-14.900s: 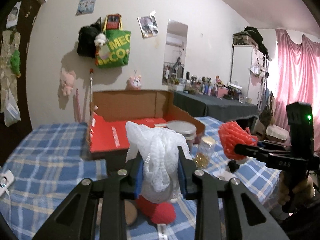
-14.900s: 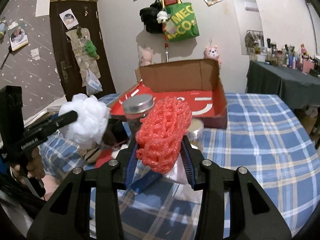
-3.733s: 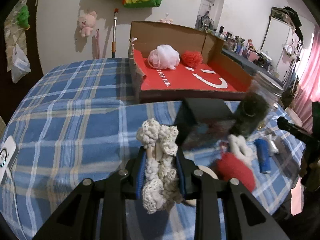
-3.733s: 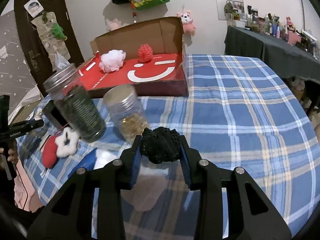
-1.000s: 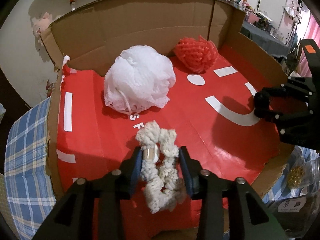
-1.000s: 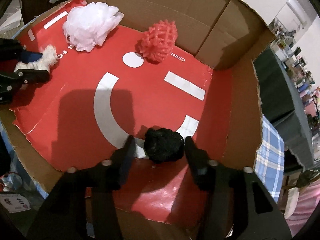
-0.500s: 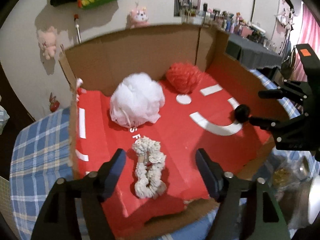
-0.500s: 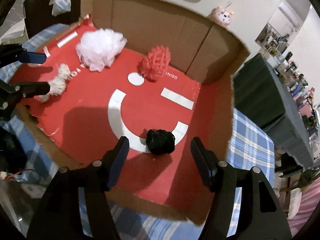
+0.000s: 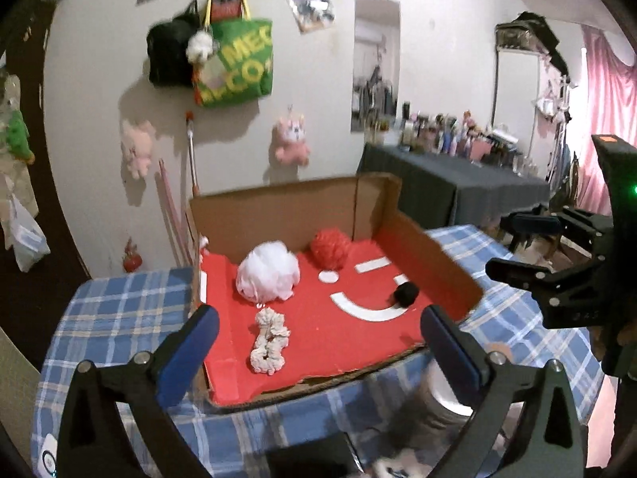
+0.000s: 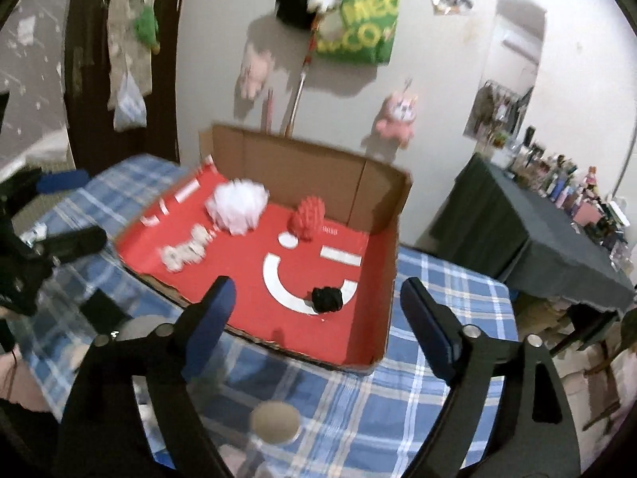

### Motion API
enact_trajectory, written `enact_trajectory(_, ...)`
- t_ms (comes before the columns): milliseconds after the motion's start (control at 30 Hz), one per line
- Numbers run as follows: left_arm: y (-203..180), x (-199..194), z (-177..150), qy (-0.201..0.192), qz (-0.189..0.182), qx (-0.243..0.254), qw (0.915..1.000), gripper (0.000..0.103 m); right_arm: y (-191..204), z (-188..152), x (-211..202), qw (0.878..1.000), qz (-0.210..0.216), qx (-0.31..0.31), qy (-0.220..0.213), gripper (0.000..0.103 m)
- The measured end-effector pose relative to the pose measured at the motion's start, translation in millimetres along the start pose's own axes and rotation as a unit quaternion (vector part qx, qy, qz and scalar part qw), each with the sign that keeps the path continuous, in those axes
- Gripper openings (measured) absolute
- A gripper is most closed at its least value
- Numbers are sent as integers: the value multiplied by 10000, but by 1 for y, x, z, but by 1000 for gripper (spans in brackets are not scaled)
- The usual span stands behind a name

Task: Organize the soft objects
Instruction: 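Move both open tools back from the box toward the items on the table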

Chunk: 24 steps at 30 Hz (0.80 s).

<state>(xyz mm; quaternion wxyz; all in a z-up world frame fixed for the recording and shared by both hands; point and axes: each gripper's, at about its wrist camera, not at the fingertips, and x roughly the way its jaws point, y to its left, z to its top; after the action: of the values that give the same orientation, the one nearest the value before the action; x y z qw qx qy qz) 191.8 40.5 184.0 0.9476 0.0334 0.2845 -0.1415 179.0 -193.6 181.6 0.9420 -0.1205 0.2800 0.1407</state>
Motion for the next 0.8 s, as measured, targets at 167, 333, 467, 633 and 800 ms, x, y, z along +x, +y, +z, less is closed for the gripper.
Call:
enact_trajectory(167, -22, -45, -13, -490, 81, 51, 9988, 103, 14, -19, -56, 9983, 24, 187, -550, 96)
enact_trajectory(333, -41, -81, -36, -830, 29, -115, 9965, 103, 34, -48, -95, 9955, -63, 246, -909, 97)
enact_trajectory(467, -50, -99, -57, -1063, 47, -203, 9941, 103, 45, -77, -110, 9936, -165, 355, -1058, 98)
enact_trajectory(633, -58, -115, -91, -1308, 357, -432, 9898, 103, 55, -114, -117, 9900, -435, 584, -1210, 98)
enact_trajectory(800, -69, -114, -121, -1293, 525, -409, 9894, 103, 63, -144, -111, 9867, -739, 697, -1269, 98)
